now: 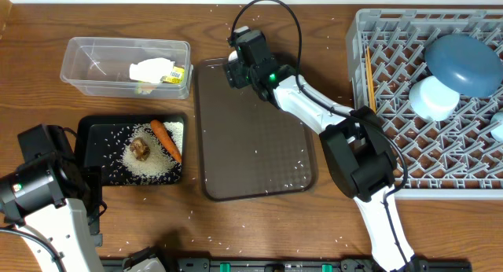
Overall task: Sort waste into correct bins and load items into the dishwasher rack
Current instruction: 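Carry the white cup into the rack and lower it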
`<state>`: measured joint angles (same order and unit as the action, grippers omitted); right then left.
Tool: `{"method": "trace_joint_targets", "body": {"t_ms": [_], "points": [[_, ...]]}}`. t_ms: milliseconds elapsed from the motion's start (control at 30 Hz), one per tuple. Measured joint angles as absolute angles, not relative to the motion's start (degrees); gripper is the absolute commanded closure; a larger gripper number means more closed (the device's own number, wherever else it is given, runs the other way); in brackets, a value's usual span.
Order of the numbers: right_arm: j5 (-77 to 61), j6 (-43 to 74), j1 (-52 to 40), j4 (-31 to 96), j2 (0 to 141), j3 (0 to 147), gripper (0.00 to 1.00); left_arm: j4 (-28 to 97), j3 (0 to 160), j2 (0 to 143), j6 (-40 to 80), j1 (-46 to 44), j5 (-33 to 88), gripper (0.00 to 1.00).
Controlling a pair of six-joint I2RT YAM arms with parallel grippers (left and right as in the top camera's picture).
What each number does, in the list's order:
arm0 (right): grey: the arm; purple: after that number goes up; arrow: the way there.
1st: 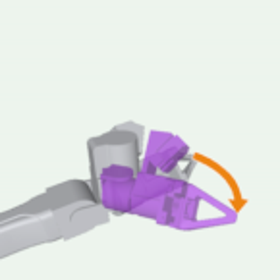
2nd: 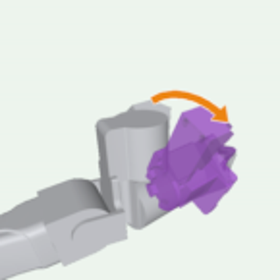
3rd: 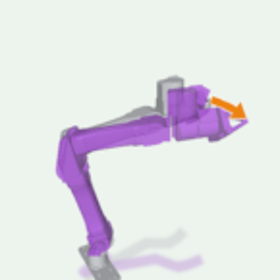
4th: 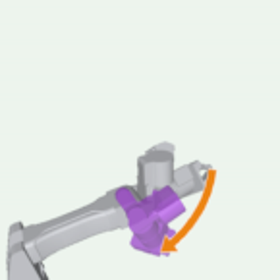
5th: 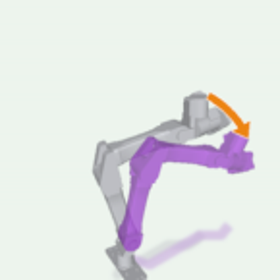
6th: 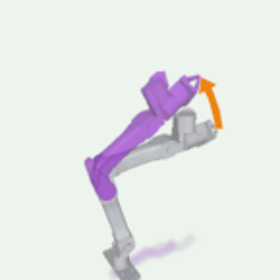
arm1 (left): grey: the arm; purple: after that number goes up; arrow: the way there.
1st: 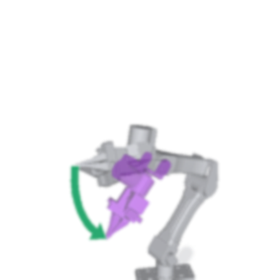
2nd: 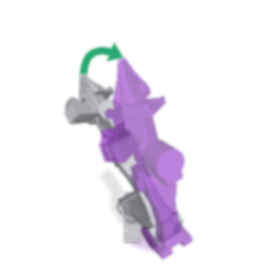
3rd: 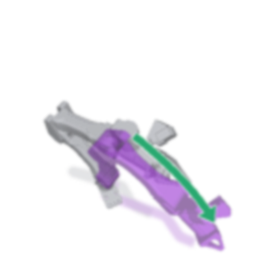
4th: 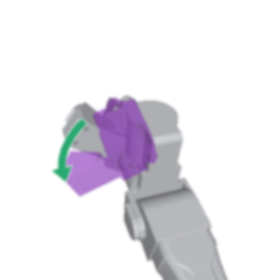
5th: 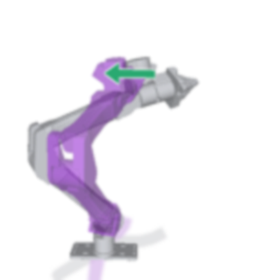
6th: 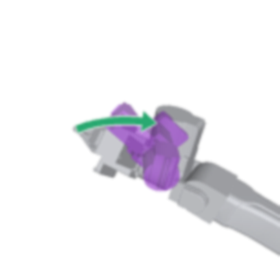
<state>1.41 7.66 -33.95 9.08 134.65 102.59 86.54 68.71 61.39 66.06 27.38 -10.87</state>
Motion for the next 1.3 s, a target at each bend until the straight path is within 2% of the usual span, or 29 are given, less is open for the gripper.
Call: {"method": "trace_joint_targets", "body": {"t_ms": [500,567,667,833,1300], "points": [[1.32,8.14,-33.93,10.9,134.63,103.79,0.57,86.54,68.71,61.39,66.06,27.38,-10.87,0.02],[1.32,8.14,-33.93,12.45,134.45,104.25,0.57,86.56,68.71,61.39,66.06,27.38,-10.87,0.02],[1.39,8.32,-33.74,15.97,133.25,104.25,0.51,86.56,68.71,61.39,66.06,27.38,-10.87,0.02],[2.09,8.99,-33.17,23.57,128.18,104.25,0.51,86.56,68.71,61.41,66.06,27.38,-10.87,0.02],[10.79,19.03,-28.58,54.98,100.29,104.95,0.49,86.56,68.71,61.39,66.06,27.38,-10.85,0.02]]}}
